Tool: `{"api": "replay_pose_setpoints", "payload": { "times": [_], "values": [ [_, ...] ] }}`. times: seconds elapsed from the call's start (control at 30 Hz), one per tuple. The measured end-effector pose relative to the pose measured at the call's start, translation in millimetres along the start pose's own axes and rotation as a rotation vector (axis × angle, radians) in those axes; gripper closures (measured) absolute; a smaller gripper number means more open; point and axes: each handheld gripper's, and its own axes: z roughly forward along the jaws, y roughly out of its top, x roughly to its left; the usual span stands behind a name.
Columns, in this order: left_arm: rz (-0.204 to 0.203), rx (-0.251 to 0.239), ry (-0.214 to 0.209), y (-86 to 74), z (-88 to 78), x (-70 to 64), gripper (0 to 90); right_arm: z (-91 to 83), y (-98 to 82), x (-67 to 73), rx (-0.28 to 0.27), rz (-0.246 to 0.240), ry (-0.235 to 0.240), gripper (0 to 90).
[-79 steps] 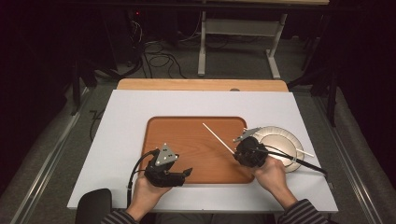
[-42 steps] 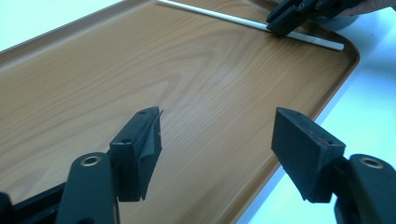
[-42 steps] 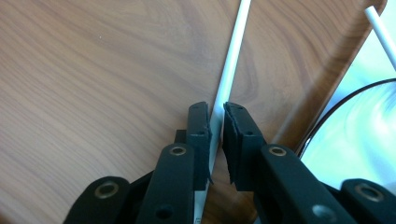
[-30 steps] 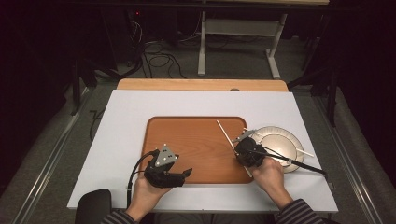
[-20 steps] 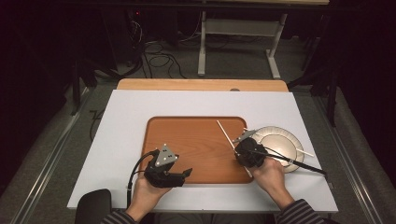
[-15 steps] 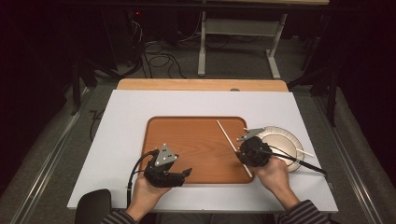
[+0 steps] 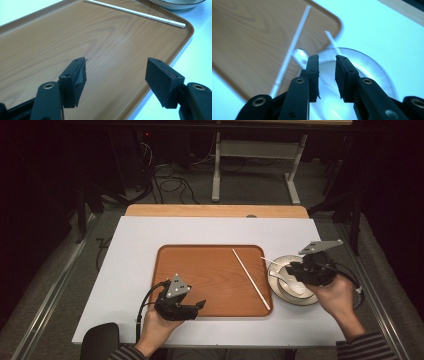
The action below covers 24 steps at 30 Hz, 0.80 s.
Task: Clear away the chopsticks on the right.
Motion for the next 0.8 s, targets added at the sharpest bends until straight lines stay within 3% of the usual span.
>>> {"api": "replay_pose_setpoints", "payload": {
  "times": [0.13,0.33,0.43,0.8],
  "values": [
    [-0.004,0.002,0.002,0.2,1.1,-0.1,33.5,-10.5,-12.3,-31.1,0.011,0.070,-0.036,74.3],
    [-0.008,0.002,0.005,0.1,1.2,-0.2,33.4,-11.5,-19.6,-51.0,0.016,0.102,-0.047,74.4],
    [-0.010,-0.001,0.008,-0.1,0.0,-0.2,33.5,-8.6,-22.2,-60.2,0.044,0.091,-0.071,74.4],
    [-0.026,-0.006,0.028,-4.8,-6.5,1.1,33.4,9.2,-44.5,-88.8,0.147,0.114,-0.069,74.9]
  ]
}}
